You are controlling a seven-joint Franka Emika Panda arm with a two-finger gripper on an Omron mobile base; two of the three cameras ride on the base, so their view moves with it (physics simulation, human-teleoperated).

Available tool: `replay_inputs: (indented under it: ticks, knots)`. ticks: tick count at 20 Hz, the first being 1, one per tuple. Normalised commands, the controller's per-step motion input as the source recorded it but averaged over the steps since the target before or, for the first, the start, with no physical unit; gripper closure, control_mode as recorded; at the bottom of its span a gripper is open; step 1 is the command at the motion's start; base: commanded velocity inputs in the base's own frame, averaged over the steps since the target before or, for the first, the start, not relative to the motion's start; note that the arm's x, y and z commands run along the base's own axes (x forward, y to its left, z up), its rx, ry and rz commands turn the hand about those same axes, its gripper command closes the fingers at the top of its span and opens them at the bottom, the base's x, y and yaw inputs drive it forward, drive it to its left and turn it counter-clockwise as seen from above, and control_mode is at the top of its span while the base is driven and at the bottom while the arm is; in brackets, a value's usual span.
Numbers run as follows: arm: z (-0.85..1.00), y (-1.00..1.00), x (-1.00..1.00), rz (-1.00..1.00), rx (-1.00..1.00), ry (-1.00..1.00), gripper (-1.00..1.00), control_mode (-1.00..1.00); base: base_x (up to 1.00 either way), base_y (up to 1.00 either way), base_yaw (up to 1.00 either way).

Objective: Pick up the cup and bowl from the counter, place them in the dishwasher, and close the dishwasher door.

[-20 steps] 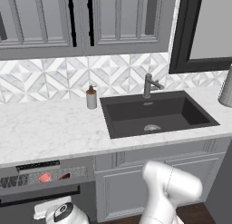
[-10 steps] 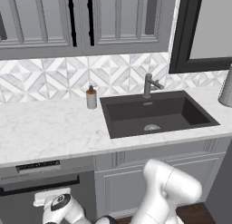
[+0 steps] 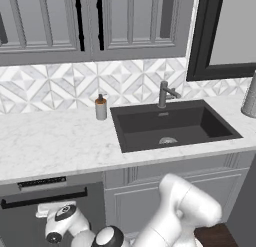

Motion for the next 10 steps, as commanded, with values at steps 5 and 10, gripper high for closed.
replay_inputs:
  ticks: [5, 10]
  knots:
    - [-0.05, -0.59, 1.00, 0.00, 0.21, -0.06, -1.00, -1.00, 0.00, 0.00, 0.00]
    - [-0.09, -0.95, 0.73, 0.00, 0.23, -0.01, -1.00, -1.00, 0.00, 0.00, 0.00]
